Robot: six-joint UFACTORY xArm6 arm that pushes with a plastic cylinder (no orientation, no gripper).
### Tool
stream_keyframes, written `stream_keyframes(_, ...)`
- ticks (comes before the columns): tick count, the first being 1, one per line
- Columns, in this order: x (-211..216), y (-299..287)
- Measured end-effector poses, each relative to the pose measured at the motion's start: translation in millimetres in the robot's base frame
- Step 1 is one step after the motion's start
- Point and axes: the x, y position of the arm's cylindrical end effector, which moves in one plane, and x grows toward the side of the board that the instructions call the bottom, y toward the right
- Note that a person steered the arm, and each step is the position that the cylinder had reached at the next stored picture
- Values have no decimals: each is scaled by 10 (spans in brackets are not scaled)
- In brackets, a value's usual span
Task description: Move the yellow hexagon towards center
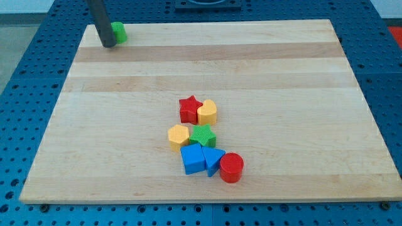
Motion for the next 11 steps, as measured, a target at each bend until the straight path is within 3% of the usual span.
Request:
stream_keyframes(1, 381, 5)
stream_keyframes(3, 1634, 174)
stream_keyframes(5, 2772, 798)
stream_keyframes(6, 3065, 1213)
stream_keyframes(9, 2914, 1795)
stream_keyframes(11, 2635, 1828)
